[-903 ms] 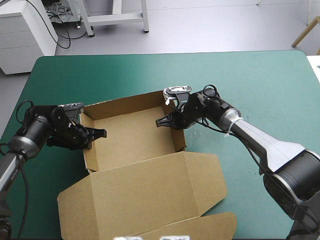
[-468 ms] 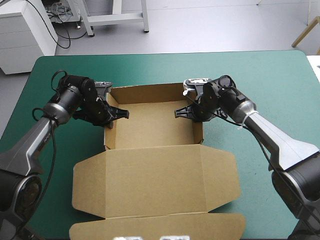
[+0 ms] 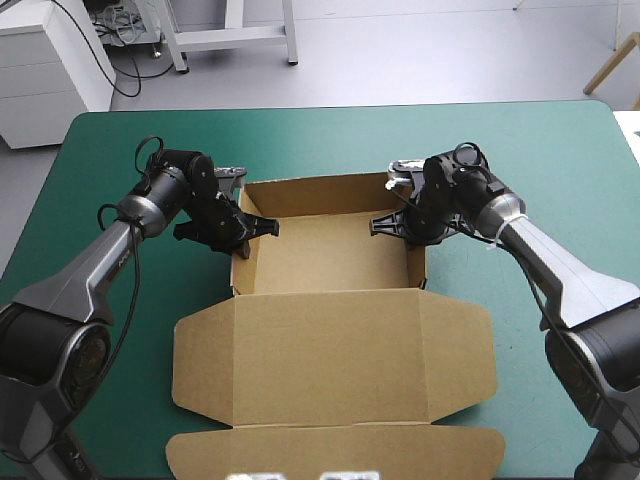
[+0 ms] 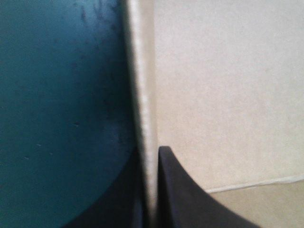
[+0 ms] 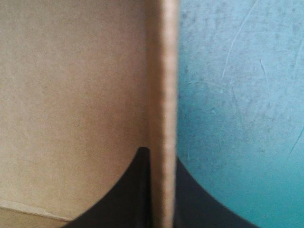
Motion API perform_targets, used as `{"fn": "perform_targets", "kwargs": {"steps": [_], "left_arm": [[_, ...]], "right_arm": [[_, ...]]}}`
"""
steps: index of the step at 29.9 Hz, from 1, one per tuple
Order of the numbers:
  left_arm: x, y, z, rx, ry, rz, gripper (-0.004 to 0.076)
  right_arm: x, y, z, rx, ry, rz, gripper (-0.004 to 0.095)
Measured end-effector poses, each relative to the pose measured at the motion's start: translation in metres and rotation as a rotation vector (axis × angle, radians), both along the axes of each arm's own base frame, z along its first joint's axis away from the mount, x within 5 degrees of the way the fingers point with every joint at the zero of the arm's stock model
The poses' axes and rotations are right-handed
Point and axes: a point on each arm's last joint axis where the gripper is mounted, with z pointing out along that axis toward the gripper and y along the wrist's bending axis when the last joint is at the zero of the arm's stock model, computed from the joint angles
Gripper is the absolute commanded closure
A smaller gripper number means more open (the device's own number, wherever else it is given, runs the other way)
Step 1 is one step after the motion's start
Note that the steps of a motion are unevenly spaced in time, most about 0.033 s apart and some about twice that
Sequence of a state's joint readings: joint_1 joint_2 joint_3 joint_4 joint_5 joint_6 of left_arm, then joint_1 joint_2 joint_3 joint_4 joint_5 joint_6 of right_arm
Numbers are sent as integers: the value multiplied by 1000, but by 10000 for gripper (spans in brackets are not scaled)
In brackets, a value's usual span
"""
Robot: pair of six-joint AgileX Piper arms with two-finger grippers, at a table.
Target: Fold the box
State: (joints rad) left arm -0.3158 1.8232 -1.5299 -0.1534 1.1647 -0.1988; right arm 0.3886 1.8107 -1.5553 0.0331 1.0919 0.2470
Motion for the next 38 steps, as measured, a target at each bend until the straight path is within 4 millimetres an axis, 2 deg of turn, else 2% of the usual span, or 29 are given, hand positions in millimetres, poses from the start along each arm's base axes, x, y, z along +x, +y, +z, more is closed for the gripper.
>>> {"fn": "perform_targets", "kwargs": {"steps": [3,6,10,12,14,22,27,30,35,38], "left_arm": [[0,0,0,-1,-8,-28,654],[1,-1,0,3,-22,-52,505],[4,0,-1,16,-51,-115,255],[5,1,-1,21,-63,-144,153],[6,2,-2,25,-72,-171,88],[6,0,-1,7,-87,-192,80],[11,-2,13,-1,-120,-203,81],[16,-4,36,-13,-171,-208,81],[21,-5,93,-40,-311,-216,86],[22,-3,128,-29,-431,-216,142]], "right_arm": [[-1,0,0,-4,5,9,612],[-1,0,0,-6,6,26,460],[0,-2,0,-31,-8,37,426],[1,-3,0,-42,-11,39,426],[1,-4,0,-57,-17,41,426],[4,-5,7,-45,-37,28,426],[10,-4,35,-31,-100,26,426],[11,-5,58,-42,-143,35,426],[8,-10,105,-37,-272,42,426],[-1,-14,128,-14,-334,39,426]]}}
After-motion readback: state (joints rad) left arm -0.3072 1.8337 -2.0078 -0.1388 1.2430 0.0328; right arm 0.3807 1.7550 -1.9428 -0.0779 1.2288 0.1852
